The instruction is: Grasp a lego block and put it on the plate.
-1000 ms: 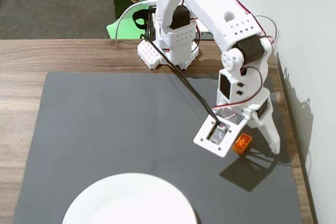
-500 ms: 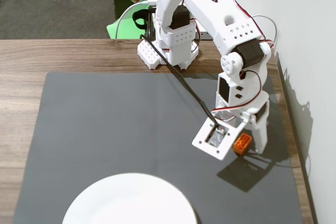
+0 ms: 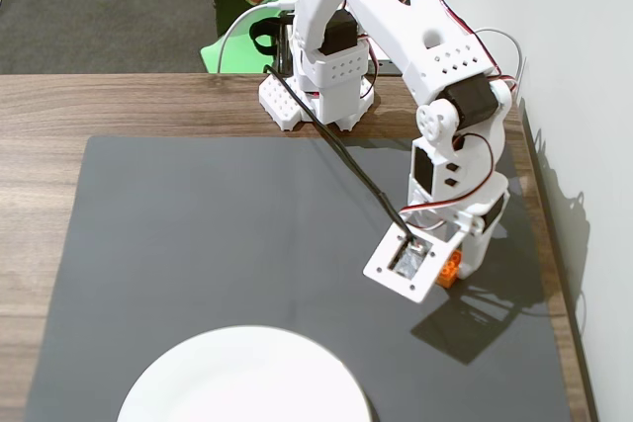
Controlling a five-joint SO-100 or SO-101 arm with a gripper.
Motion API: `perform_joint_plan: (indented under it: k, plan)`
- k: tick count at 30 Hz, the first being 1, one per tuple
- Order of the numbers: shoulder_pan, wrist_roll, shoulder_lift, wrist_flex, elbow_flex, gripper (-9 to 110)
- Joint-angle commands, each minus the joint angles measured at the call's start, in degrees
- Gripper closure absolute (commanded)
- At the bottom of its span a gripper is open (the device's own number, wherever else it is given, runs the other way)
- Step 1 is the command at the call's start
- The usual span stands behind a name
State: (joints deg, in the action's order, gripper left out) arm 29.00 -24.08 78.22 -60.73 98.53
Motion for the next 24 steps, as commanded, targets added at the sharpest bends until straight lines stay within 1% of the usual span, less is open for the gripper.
perform_joint_plan:
  k: [1, 8, 11, 24]
  plan:
    - [-0.35, 0.18, 0.18, 0.88, -2.64, 98]
    - [-0.88, -1.41, 0.62, 0.53, -2.55, 98]
    - [-1.23, -4.22, 1.85, 0.00, -2.11, 98]
    - [-7.65, -29.00, 13.89, -7.29, 0.44, 99]
